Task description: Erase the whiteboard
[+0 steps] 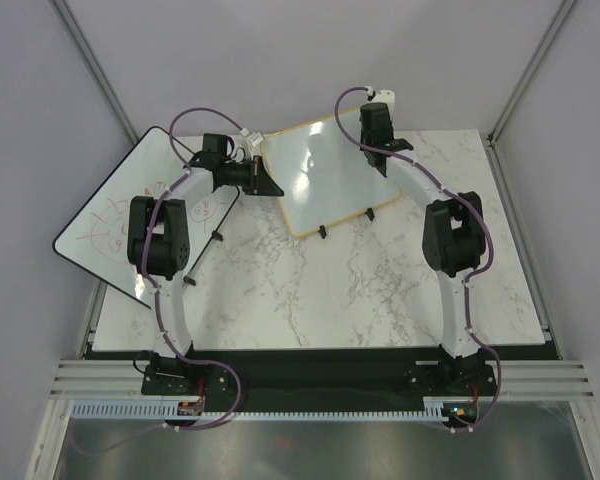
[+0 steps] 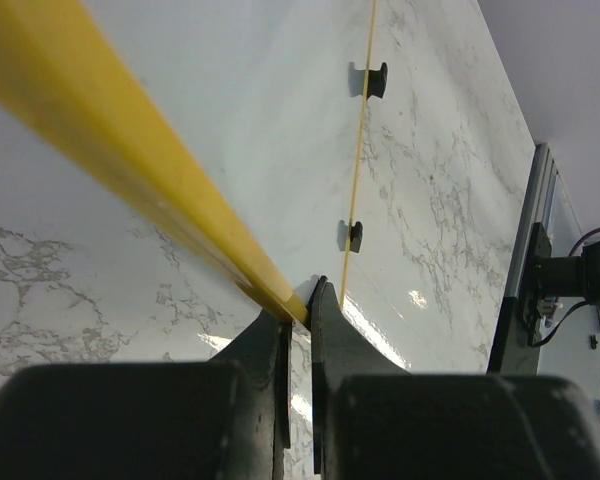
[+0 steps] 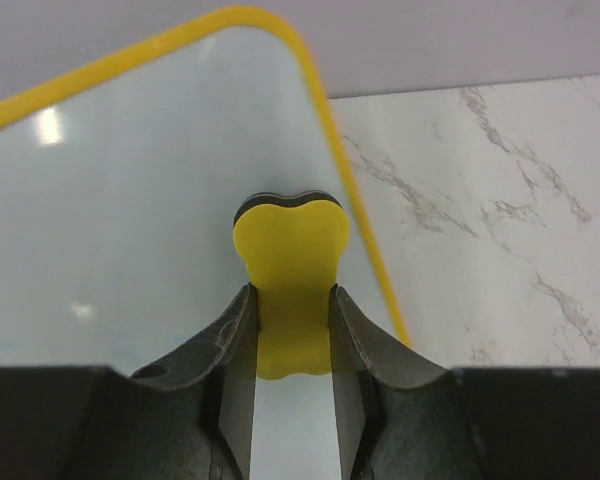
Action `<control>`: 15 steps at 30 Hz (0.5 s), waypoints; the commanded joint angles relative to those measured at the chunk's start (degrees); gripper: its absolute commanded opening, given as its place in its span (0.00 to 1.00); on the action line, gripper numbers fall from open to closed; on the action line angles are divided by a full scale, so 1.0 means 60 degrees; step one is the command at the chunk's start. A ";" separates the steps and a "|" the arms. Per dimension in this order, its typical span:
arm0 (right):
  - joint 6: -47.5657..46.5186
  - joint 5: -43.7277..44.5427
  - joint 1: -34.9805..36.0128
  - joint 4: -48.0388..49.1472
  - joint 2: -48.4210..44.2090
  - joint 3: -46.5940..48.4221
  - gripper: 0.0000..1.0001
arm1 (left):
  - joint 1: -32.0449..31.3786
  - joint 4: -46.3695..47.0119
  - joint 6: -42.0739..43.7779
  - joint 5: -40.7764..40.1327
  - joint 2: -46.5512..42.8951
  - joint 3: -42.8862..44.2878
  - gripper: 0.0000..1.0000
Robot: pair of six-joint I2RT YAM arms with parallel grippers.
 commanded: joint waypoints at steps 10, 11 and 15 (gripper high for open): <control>-0.0714 -0.0930 0.2300 -0.0695 0.1389 0.1875 0.00 | -0.0280 0.0383 0.2087 -0.0412 -0.0355 0.0105 0.02; -0.0656 -0.0871 0.2197 -0.0769 0.1432 0.1802 0.00 | -0.0265 0.0382 0.2087 -0.0397 -0.0370 0.0105 0.02; -0.0041 -0.0696 0.1379 -0.1077 0.1243 0.0738 0.00 | -0.0280 0.0397 0.2102 -0.0383 -0.0370 0.0091 0.02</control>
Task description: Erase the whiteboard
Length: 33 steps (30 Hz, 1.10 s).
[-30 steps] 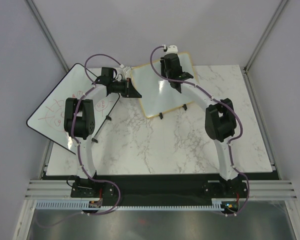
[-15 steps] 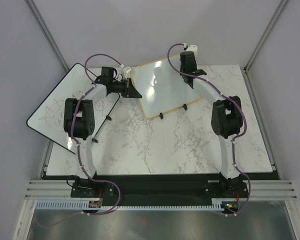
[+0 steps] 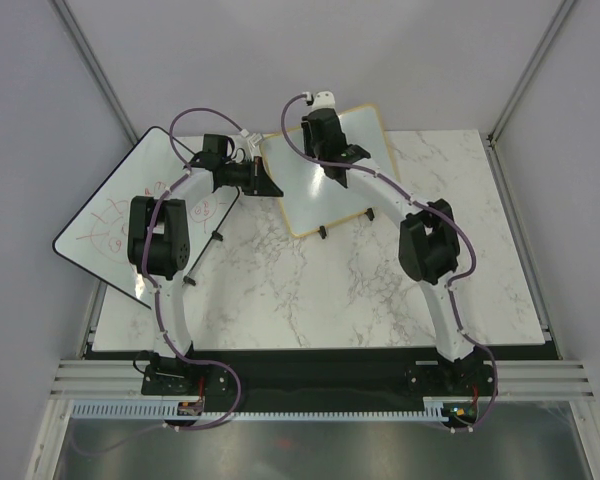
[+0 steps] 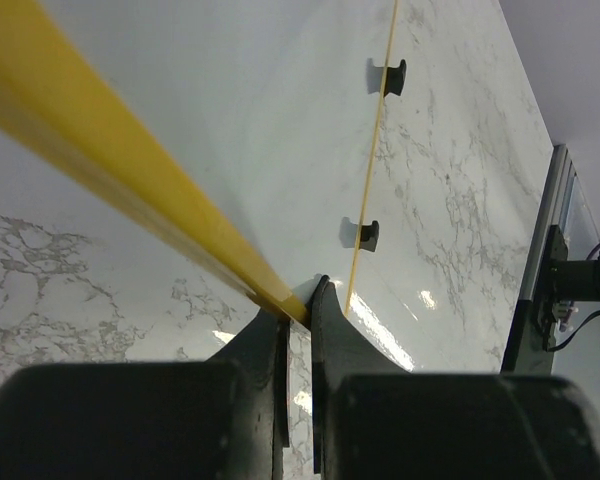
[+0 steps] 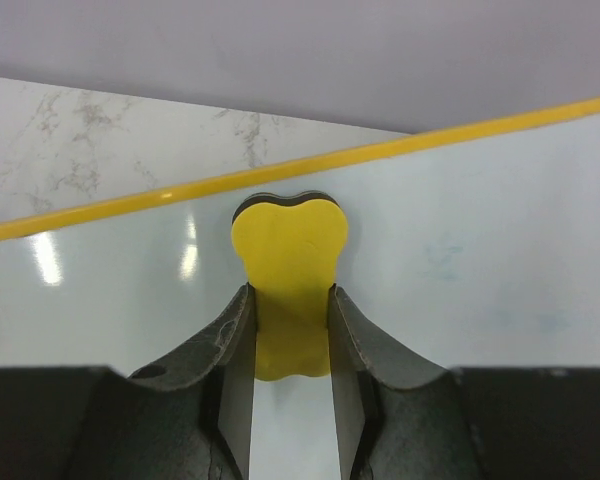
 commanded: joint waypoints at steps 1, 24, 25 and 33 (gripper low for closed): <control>0.0583 0.0136 -0.1206 -0.1015 0.0460 -0.1324 0.00 | -0.0280 0.0495 0.1982 -0.0113 -0.0370 0.0080 0.02; 0.0379 -0.0786 -0.0637 -0.0795 0.0677 0.0545 0.00 | -0.0265 0.0437 0.1982 -0.0143 -0.0326 0.0095 0.02; 0.0364 -0.0844 -0.0622 -0.0839 0.0881 0.0983 0.00 | -0.0280 0.0451 0.1996 -0.0128 -0.0340 0.0094 0.02; 0.0481 -0.0260 -0.1205 -0.1307 0.1586 0.1295 0.00 | -0.0280 0.0437 0.1982 -0.0099 -0.0384 0.0094 0.02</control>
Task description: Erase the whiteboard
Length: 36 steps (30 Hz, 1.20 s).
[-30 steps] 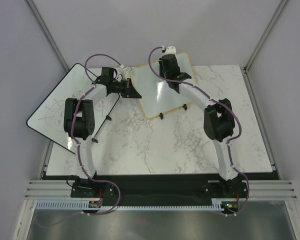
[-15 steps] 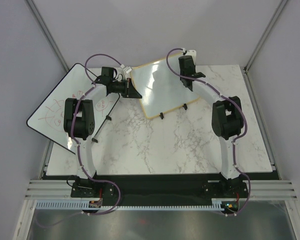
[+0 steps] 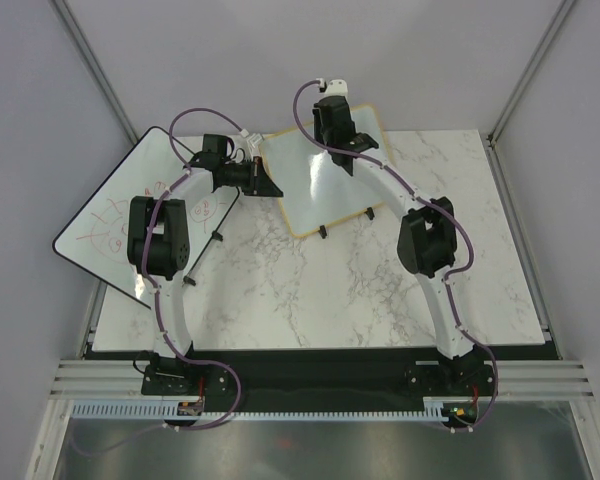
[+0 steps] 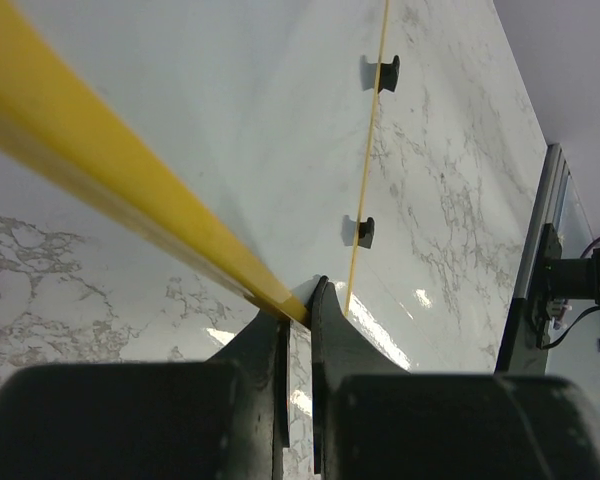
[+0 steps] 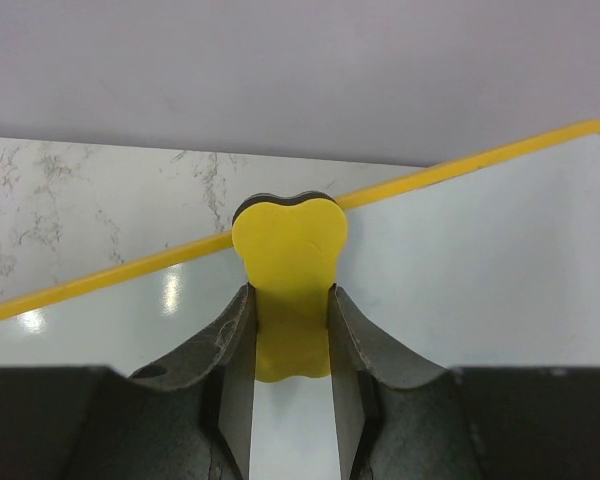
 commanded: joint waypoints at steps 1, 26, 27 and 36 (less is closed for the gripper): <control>0.0237 -0.0158 -0.0664 -0.0776 0.0978 -0.0148 0.00 | -0.0287 0.0535 0.1982 -0.0179 -0.0402 0.0094 0.02; -0.4217 -0.3017 -0.0604 -0.2590 0.0142 -0.1161 0.00 | -0.0287 0.0521 0.2158 -0.0222 -0.0490 0.0021 0.02; -0.3868 -0.2824 -0.0781 -0.2810 0.0535 -0.0782 0.00 | -0.0287 0.0535 0.2158 -0.0223 -0.0491 0.0007 0.02; -0.3864 -0.0682 -0.1808 -0.3896 0.1637 0.1170 0.00 | -0.0287 0.0535 0.2187 -0.0208 -0.0549 -0.0052 0.02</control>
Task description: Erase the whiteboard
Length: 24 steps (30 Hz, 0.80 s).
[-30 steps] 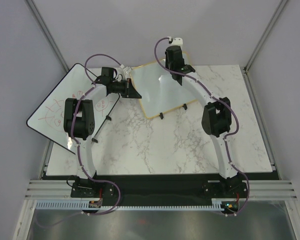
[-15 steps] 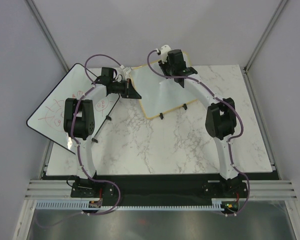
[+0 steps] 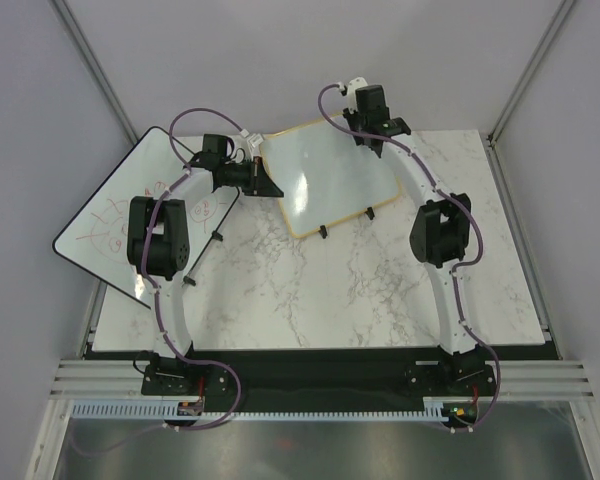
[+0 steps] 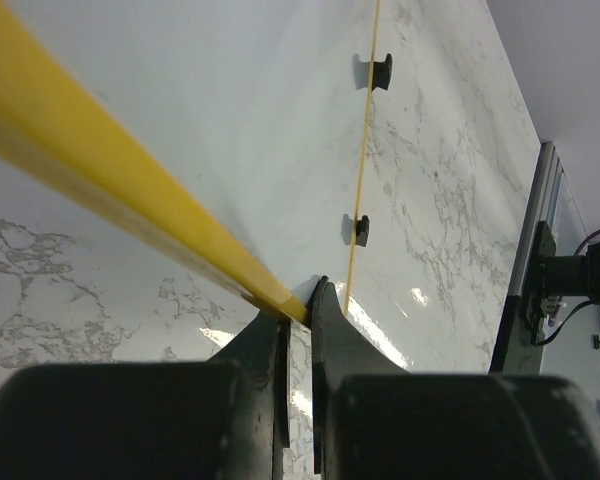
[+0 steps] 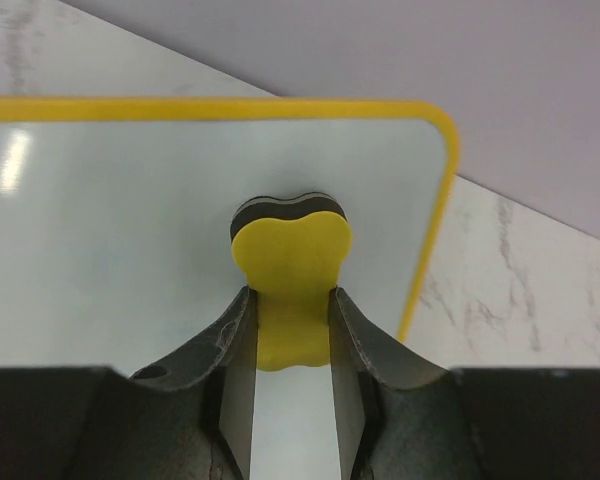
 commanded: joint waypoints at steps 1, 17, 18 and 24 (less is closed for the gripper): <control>-0.0142 0.0895 -0.0391 -0.1212 0.1109 -0.0167 0.00 | -0.0280 0.0532 0.2205 -0.0223 -0.0542 -0.0019 0.02; -0.1709 -0.2402 0.1792 -0.1651 0.0553 -0.0649 0.00 | -0.0280 0.0517 0.2132 -0.0296 -0.0483 0.0054 0.02; -0.1665 -0.2330 0.1734 -0.1622 0.0553 -0.0693 0.00 | -0.0280 0.0531 0.2161 -0.0310 -0.0498 0.0040 0.02; -0.0086 -0.0502 0.0330 -0.1096 0.0655 -0.0796 0.00 | -0.0280 0.0502 0.2205 -0.0325 -0.0483 0.0025 0.02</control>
